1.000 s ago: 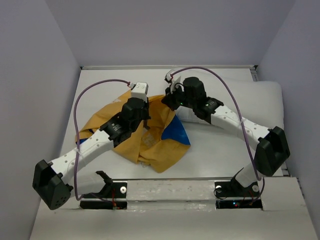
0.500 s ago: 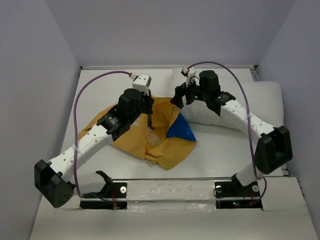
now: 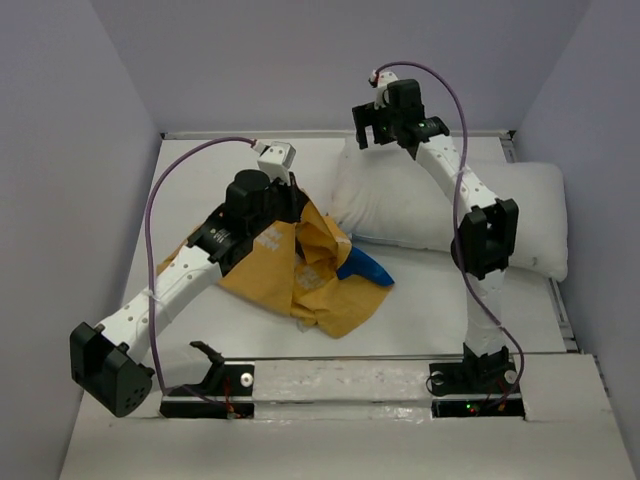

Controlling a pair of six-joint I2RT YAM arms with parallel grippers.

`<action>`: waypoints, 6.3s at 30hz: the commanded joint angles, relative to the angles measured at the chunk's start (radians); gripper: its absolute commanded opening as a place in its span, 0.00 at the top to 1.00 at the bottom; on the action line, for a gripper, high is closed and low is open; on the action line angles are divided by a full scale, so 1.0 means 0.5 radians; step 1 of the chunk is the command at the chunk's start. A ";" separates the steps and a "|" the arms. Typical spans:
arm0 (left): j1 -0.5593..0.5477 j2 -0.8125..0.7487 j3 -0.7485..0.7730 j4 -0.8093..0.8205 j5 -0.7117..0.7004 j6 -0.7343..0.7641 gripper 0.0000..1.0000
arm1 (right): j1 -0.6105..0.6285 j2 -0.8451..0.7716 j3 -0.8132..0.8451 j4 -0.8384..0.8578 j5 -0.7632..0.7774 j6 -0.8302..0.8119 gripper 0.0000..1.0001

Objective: Put the pillow into the pillowcase

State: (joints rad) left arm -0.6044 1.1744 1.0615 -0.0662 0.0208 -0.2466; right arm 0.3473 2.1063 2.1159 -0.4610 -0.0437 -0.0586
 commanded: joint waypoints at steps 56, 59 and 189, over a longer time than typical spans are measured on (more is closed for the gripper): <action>0.187 0.112 0.089 0.599 0.326 -0.347 1.00 | 0.575 -1.903 -1.866 0.023 -1.018 0.187 1.00; 0.184 0.054 0.043 0.580 0.345 -0.353 1.00 | 0.575 -1.826 -1.839 0.041 -0.782 0.233 1.00; -0.138 -0.471 -0.456 0.139 -0.633 -0.497 0.30 | 0.671 -0.543 -1.722 1.668 0.907 1.289 1.00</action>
State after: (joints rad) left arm -0.6067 1.1046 0.9260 -0.0257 -0.1551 -0.4507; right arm 0.7212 1.8099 1.1767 0.4034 0.4366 0.5735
